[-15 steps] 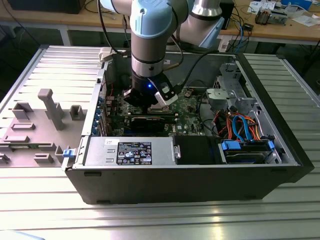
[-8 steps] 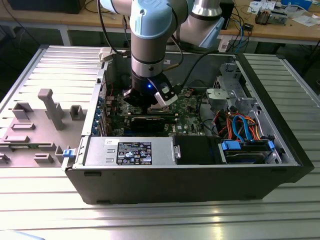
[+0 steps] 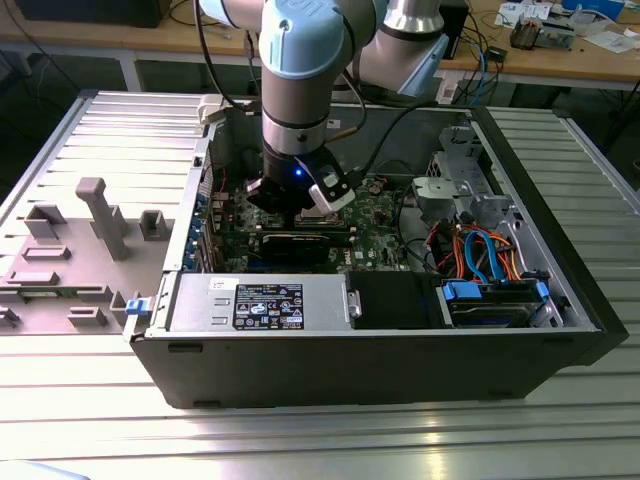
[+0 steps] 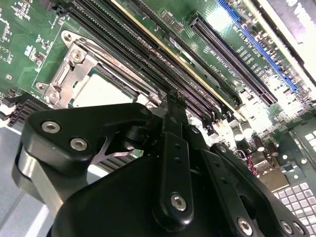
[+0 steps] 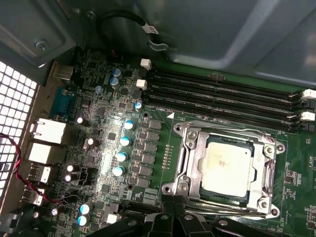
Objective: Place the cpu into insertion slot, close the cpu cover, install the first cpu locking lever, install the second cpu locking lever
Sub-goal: 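Install the second cpu locking lever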
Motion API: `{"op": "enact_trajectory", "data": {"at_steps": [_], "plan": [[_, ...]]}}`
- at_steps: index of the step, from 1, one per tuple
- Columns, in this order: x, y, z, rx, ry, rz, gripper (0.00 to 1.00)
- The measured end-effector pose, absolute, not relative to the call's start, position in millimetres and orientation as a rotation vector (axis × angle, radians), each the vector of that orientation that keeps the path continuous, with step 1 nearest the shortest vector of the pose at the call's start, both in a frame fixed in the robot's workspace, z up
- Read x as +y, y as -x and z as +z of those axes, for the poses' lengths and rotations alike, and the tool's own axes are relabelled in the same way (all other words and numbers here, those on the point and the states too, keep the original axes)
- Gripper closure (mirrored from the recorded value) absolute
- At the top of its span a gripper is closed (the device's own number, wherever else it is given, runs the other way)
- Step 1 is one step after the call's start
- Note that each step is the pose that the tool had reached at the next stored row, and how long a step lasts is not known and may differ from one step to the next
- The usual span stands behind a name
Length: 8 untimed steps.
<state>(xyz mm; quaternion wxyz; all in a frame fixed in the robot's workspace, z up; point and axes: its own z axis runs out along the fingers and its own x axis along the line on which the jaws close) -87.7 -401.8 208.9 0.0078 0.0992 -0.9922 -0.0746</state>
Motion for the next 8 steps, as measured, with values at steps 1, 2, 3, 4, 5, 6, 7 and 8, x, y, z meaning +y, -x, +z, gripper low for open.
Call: {"op": "enact_trajectory", "data": {"at_steps": [1, 2, 3, 4, 5, 6, 7, 8], "plan": [[-401.8, 87.7, 208.8, -3.102, -0.31, -0.236, 0.89], [-401.7, 87.7, 208.7, -3.102, -0.31, -0.237, 0.89], [-401.7, 87.7, 208.6, -3.102, -0.31, -0.238, 0.89], [-401.7, 87.7, 208.5, -3.102, -0.31, -0.239, 0.89], [-401.7, 87.8, 208.3, -3.102, -0.31, -0.24, 0.89], [-401.7, 87.8, 208.3, -3.102, -0.31, -0.24, 0.89], [-401.6, 87.7, 208.1, -3.102, -0.31, -0.242, 0.89], [-401.5, 87.7, 208.0, -3.102, -0.31, -0.242, 0.89]]}}
